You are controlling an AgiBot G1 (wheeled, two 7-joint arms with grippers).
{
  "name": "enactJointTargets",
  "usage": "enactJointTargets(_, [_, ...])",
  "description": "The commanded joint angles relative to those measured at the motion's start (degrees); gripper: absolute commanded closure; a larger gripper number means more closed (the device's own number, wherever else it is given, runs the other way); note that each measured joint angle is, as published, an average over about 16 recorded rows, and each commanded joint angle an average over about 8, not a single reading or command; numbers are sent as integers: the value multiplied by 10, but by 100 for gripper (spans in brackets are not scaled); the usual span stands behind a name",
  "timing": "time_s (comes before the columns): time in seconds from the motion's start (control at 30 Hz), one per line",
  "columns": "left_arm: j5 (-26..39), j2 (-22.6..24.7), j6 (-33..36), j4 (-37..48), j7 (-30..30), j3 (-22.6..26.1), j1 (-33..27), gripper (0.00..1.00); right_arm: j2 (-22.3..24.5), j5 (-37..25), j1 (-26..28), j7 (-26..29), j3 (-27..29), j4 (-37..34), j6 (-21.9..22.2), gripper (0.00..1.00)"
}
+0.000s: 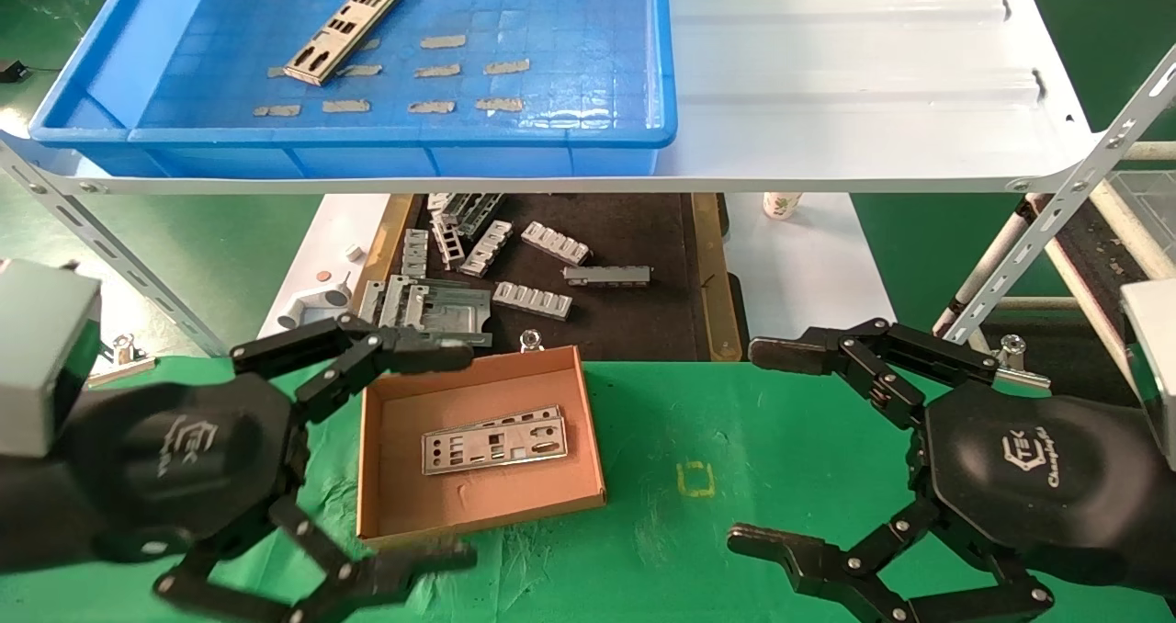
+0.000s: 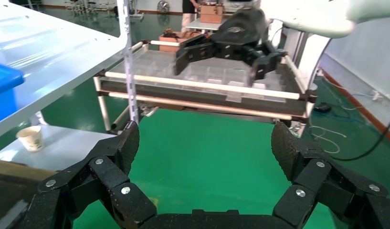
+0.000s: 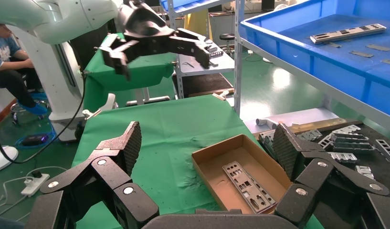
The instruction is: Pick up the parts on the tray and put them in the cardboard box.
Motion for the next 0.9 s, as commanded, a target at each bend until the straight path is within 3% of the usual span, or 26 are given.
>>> enactJointTargets(0.03, [-6, -5, 0, -16, -8, -6, 8, 0, 0, 0, 0, 0, 0, 0, 0, 0])
enactJointTargets(0.9, [-6, -5, 0, -16, -8, -7, 8, 0, 0, 0, 0, 0, 0, 0, 0, 0])
